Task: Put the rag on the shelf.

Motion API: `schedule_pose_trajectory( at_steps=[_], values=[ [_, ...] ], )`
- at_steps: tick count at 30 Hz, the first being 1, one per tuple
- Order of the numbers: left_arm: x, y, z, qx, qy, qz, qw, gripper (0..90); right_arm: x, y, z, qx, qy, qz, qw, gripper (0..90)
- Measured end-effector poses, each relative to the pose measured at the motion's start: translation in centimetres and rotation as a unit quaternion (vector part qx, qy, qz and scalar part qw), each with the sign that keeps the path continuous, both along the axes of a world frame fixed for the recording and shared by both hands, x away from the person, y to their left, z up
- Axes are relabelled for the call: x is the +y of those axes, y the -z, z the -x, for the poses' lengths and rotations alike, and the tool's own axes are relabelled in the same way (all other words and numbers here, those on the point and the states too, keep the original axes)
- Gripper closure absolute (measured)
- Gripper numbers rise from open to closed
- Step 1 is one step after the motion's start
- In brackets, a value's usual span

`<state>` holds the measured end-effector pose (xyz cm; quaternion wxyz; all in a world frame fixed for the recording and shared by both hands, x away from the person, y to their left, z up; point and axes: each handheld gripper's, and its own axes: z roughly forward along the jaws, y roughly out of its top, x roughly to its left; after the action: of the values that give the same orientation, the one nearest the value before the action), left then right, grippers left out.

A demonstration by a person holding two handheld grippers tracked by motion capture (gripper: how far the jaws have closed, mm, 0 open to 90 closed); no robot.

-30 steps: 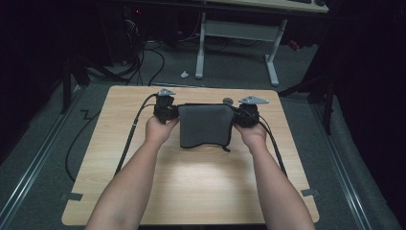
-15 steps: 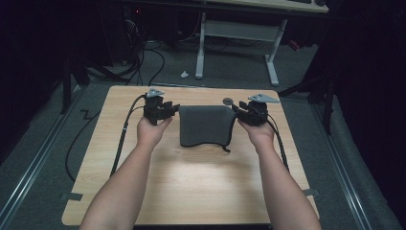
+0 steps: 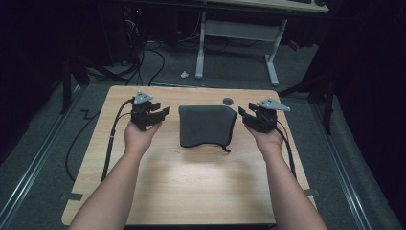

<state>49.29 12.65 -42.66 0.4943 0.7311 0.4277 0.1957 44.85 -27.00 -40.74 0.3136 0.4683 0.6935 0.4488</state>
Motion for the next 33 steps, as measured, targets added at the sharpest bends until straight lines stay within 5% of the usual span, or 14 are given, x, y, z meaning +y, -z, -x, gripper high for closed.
schedule_pose_trajectory(
  at_steps=[11, 16, 23, 25, 28, 33],
  values=[
    [2.5, 3.4, 7.2, -0.01, 0.017, 0.012, 0.9997, 48.1, -1.0, 3.0, 6.1, -0.008, -0.008, 0.032, 0.9994, 51.5],
    [3.1, 5.6, 11.2, -0.013, 0.033, -0.012, 0.9993, 47.4, -0.7, 5.1, 9.8, -0.002, -0.021, 0.037, 0.9991, 46.4],
    [3.7, 8.3, 16.6, 0.035, 0.059, -0.009, 0.9976, 46.8, -0.3, 7.8, 14.5, 0.02, -0.007, 0.03, 0.9993, 45.0],
    [3.5, 8.9, 18.2, 0.04, 0.072, -0.023, 0.9963, 46.1, -0.4, 8.8, 16.3, 0.026, 0.003, 0.022, 0.9994, 44.8],
    [3.0, 9.2, 19.4, 0.056, 0.082, -0.031, 0.9946, 46.5, -0.9, 10.7, 18.7, 0.021, 0.011, 0.031, 0.9992, 47.9],
    [2.3, 9.3, 19.1, 0.051, 0.092, -0.039, 0.9937, 46.3, -1.5, 11.2, 18.6, 0.042, 0.021, 0.023, 0.9987, 47.0]
  ],
)
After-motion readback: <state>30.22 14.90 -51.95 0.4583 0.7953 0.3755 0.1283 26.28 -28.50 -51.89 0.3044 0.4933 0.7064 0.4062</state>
